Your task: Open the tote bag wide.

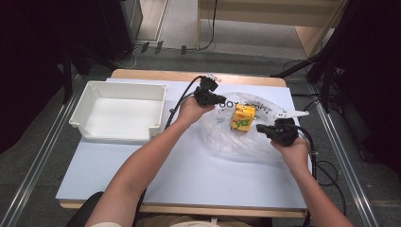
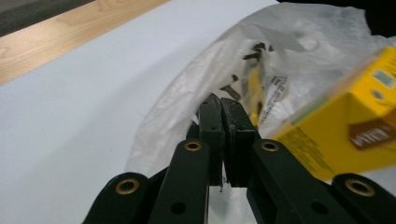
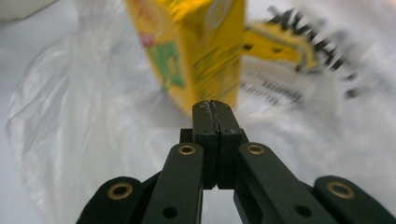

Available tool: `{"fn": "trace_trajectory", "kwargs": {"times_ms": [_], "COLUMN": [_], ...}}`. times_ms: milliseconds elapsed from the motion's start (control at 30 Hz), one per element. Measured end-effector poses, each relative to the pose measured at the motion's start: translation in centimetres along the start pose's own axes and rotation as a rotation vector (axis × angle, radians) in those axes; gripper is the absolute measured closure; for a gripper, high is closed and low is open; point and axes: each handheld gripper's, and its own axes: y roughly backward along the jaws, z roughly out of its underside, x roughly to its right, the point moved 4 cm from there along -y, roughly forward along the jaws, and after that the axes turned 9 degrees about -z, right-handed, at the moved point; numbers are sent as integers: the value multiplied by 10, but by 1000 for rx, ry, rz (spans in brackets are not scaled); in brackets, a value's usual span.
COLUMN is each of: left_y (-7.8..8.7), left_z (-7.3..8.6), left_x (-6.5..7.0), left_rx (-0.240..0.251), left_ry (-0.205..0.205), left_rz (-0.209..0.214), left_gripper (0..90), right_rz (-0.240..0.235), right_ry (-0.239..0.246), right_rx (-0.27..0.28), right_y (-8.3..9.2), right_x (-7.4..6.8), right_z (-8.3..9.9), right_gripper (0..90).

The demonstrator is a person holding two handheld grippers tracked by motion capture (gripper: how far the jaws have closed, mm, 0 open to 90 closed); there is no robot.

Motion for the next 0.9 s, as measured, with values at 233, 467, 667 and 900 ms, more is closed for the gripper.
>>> {"fn": "trace_trajectory", "kwargs": {"times_ms": [233,467,667,900], "left_y": [-23,-37,-45,-40], "left_z": [8,18,24,26], "left_x": [-10,-12,-16,-16], "left_rx": [-39,-76,-92,-83], "left_ry": [12,1,21,27], "left_rz": [-22,-31,-30,-11], "left_gripper": [897,895,893,888], "right_rz": [-38,-68,-85,-95], "right_ry": [14,-6,9,35], "right_rx": [-24,-55,-91,-90], "right_y": [-6,-9,-13,-14], "right_x": [-17,-23,-32,-38], "right_z": [31,45,55,55], "right_gripper": [900,900,900,900]}}
